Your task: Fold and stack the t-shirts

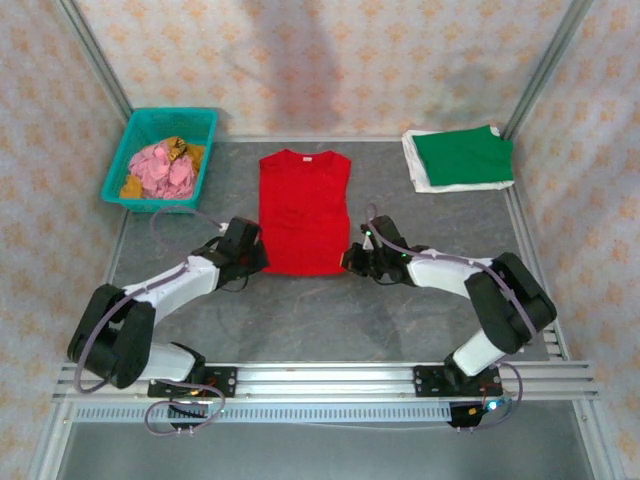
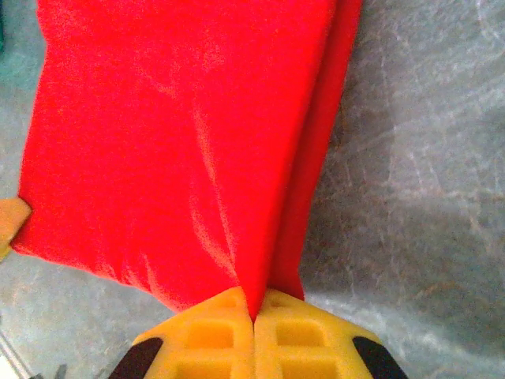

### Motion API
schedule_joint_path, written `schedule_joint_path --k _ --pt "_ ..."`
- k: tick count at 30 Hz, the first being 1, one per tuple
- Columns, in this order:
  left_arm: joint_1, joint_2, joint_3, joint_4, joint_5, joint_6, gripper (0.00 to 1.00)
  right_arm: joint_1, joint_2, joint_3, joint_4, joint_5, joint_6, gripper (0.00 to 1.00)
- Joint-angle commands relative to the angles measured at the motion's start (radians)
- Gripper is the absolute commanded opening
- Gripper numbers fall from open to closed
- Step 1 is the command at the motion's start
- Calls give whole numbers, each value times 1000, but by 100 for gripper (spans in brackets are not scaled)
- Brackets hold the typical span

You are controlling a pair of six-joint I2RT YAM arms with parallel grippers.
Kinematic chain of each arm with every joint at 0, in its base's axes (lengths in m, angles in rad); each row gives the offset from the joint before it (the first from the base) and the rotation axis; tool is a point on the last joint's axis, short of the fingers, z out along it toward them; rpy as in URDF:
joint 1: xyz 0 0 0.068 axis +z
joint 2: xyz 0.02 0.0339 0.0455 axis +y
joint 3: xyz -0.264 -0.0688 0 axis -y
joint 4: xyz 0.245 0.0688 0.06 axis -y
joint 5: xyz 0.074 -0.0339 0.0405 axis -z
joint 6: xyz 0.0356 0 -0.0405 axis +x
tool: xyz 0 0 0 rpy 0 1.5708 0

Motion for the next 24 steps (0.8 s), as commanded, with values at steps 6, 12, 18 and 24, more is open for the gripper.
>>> schedule_joint_path --k 6,12,18,24 --pt "-116 -185 -195 -85 10 -78 0 126 -200 -170 -63 31 72 0" --pt "-267 -433 -254 -238 -19 -170 0 266 -435 -297 -132 145 214 0" --pt "-386 -611 -265 -402 -51 -247 0 337 -527 -299 -236 208 254 0" --pt "-392 -608 -130 -481 -100 -206 0 341 -563 -154 -352 290 204 0"
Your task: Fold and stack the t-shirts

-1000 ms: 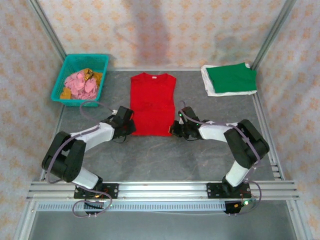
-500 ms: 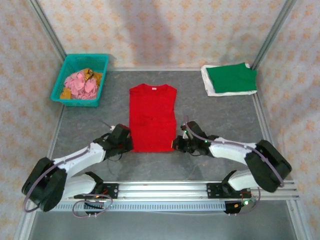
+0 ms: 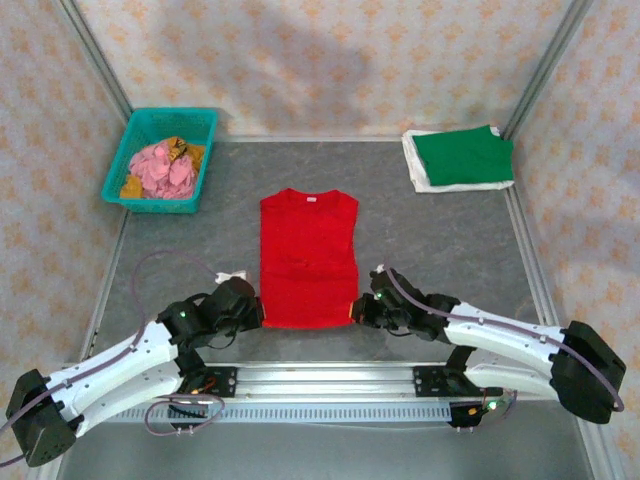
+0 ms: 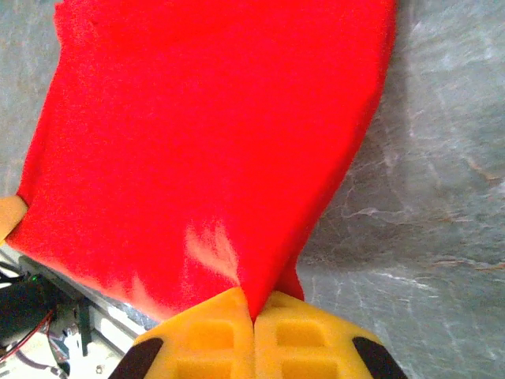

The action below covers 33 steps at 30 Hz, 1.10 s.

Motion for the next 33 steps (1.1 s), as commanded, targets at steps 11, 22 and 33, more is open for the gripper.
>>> schedule_joint_path --k 11,22,33 --pt "207 138 388 -16 -105 181 0 -150 145 461 -151 150 -257 0" --pt "355 405 534 128 -82 276 0 -295 399 632 -51 86 -339 0" --pt "475 586 561 269 -22 324 0 -357 543 676 28 20 -305 0"
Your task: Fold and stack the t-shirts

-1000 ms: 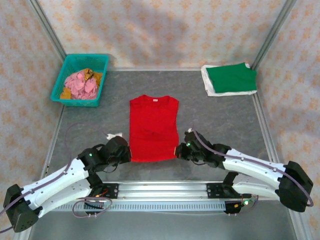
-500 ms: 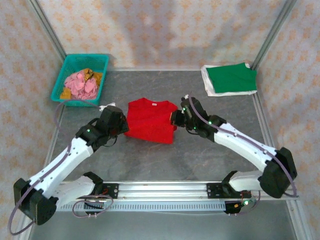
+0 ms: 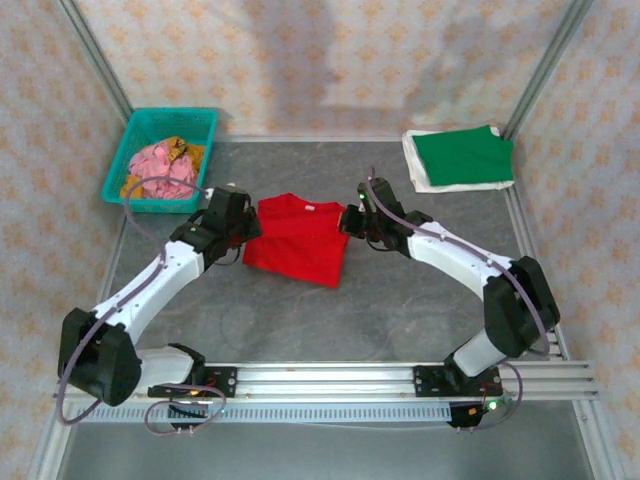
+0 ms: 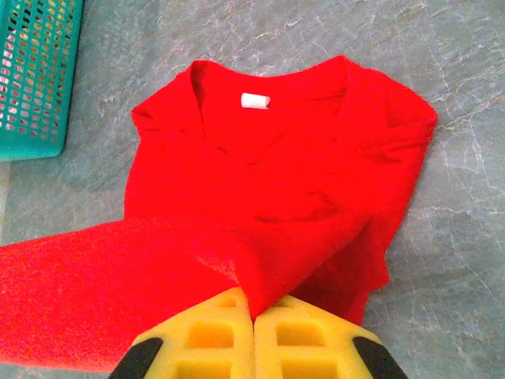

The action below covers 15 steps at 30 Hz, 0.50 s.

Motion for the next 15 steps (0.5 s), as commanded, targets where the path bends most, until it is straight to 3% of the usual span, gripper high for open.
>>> schedule_joint_path --k 1,7,8,10,11,13,15 --pt "40 69 62 82 18 51 0 -32 30 48 48 -13 9 0" --pt "79 301 233 132 12 105 0 -115 169 136 65 -78 11 2" --pt "87 346 273 129 12 106 6 -128 198 164 54 -96 5 9" --pt "103 452 379 103 15 117 32 -154 256 227 23 -92 3 31" --pt "107 492 425 78 5 118 41 -166 276 250 9 -84 3 36" --pt "109 537 497 30 -6 119 49 -185 297 302 -39 -84 -10 47" --pt "107 493 464 47 -30 92 50 -182 269 309 -61 -75 -32 50"
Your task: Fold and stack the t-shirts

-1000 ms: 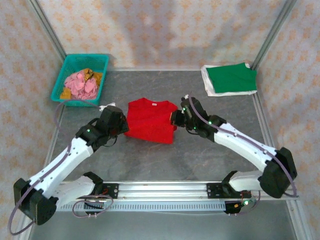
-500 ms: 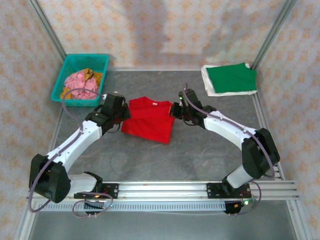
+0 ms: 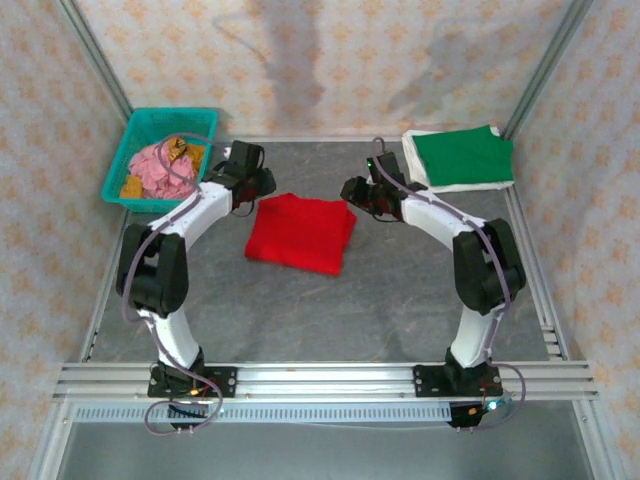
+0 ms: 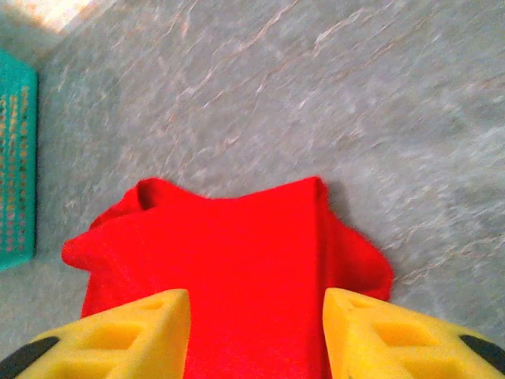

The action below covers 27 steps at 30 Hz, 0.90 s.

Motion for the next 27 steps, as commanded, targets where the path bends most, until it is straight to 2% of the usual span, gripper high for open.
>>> schedule_joint_path --k 1,4,7,9,11,18,23,27 --pt "-4 -101 -45 5 -65 -9 52 8 -56 25 -54 -1 -37 49" --pt "-41 -253 -201 64 -88 -10 59 57 -162 -75 -28 -20 -60 45" --pt "-81 -313 -318 113 -50 28 60 133 -230 -212 99 -70 -25 38" --pt "-86 -296 -366 151 -26 52 61 164 -211 -280 218 -133 26 36" --pt "-85 -252 -389 190 -43 71 61 177 -156 -302 294 -144 54 32" --pt "-89 -86 -403 290 18 51 61 178 35 -255 330 -131 50 29" --pt "-92 -80 -529 353 -10 -6 61 176 81 -269 322 -101 51 29" --pt "-109 -159 -616 345 -30 -50 61 174 47 -273 264 -79 25 29"
